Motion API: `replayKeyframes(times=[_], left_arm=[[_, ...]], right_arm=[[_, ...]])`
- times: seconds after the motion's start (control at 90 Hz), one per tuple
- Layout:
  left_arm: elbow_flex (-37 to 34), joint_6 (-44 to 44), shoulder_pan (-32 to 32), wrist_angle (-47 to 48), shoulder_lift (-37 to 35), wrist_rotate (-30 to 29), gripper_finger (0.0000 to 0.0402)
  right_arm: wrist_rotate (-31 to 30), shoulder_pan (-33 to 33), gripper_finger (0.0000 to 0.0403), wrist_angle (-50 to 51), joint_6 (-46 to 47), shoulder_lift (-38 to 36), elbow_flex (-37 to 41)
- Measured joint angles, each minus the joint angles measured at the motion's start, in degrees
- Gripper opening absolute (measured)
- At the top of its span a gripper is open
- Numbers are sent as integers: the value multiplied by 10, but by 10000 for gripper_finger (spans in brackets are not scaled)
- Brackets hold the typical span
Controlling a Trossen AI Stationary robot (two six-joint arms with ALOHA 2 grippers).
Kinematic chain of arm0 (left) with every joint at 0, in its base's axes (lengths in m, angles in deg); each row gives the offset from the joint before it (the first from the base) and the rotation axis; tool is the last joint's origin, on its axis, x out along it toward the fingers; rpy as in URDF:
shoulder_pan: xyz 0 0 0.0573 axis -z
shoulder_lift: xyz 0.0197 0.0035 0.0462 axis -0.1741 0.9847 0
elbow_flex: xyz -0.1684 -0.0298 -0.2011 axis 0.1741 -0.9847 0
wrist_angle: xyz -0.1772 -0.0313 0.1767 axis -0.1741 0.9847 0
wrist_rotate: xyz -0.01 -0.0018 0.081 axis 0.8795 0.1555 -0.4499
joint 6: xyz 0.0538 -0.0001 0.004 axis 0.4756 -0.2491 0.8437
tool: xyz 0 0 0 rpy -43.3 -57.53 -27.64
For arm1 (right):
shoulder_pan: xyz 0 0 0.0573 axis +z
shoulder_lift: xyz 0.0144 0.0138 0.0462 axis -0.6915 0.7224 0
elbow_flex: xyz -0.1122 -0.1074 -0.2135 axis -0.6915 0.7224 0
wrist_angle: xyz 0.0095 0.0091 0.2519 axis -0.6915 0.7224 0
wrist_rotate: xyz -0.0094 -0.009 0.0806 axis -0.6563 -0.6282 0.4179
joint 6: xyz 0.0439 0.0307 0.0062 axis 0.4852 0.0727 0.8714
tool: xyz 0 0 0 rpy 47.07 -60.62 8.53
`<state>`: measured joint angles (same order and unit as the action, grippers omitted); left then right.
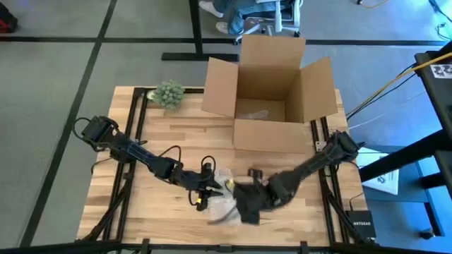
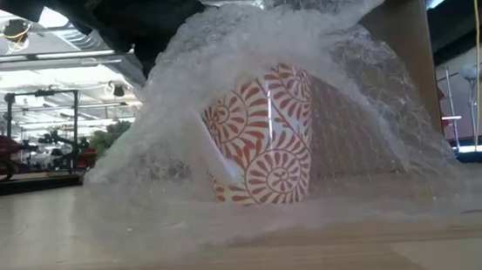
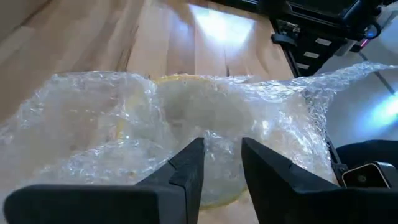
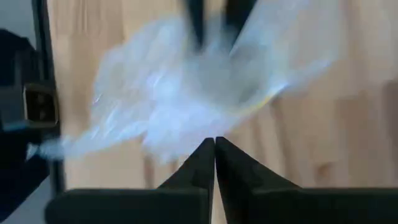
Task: Wrap mug
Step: Wrap the orange patterned mug with the bubble wrap
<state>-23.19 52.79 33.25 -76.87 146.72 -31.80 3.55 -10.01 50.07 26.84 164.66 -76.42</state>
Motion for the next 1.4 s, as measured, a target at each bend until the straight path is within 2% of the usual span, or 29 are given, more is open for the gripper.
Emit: replayKeyframes(times=[0.122, 0.222, 0.3, 0.456, 0.556, 0.689, 0.811, 1.211, 1.4], left_arm=[[0, 7, 0, -10, 1, 0, 92], [0, 7, 0, -11, 1, 0, 92], [0, 7, 0, -11, 0, 1, 92], [0, 5, 0, -11, 0, 1, 92], [0, 3, 0, -11, 0, 1, 92], [0, 2, 0, -11, 0, 1, 92], [0, 2, 1, -7, 0, 2, 92], [0, 12, 1, 0, -6, 8, 92], [-3, 15, 4, 44, -61, 14, 92]], right_arm=[[-20, 21, 1, -136, 42, 1, 83], [-24, 22, 1, -278, 36, 1, 136], [-60, 18, 1, -354, 7, 1, 150], [-153, 8, 1, -329, -65, 1, 109], [-169, -6, 1, -302, -85, -1, 82], [-130, -31, 1, -250, -84, 1, 82], [-53, -59, 1, -231, -79, 19, 81], [101, -130, 0, -255, -129, 63, 79], [104, -132, 0, -260, -139, 77, 79]])
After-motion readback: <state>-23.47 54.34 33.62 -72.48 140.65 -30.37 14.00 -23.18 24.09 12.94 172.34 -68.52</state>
